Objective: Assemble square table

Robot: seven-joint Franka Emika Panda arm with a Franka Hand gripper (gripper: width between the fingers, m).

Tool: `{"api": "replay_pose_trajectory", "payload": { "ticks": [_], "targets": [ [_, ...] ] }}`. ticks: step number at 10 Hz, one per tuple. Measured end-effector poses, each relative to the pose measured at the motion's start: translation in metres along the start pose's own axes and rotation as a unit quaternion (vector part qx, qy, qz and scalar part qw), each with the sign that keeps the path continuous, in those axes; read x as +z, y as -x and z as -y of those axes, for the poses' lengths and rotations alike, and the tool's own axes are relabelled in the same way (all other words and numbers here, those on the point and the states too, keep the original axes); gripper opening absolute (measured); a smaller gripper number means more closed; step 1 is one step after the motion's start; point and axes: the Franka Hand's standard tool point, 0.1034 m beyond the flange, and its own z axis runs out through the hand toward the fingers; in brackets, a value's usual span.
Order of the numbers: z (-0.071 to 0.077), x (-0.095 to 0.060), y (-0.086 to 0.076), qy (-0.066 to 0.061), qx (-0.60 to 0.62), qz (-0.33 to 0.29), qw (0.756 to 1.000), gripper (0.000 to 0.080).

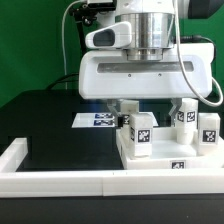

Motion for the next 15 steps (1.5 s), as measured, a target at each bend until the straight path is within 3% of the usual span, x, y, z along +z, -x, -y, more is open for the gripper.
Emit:
{"api": "replay_pose_trajectory", "payload": {
  "ticks": [1,3,7,9,14,15],
  "targets": [
    [-0.0001,0.0009,0.0005,0.0,0.001,0.001,1.0,0.0636],
    [-0.0014,0.0011,0.0007,0.001,0.002,0.001,1.0,0.0288],
    [-0.0021,0.0016,0.0011,0.001,0.019,0.001,1.0,0.029],
    [-0.0022,0.0019,0.001,0.0,0.088,0.001,0.996,0.029],
    [-0.0067,0.0034,-0.0024,0.003,0.332,0.0,0.943,0.0291],
    [-0.0071,0.0037,-0.0024,-0.001,0.394,0.001,0.919,0.0291]
  ]
}}
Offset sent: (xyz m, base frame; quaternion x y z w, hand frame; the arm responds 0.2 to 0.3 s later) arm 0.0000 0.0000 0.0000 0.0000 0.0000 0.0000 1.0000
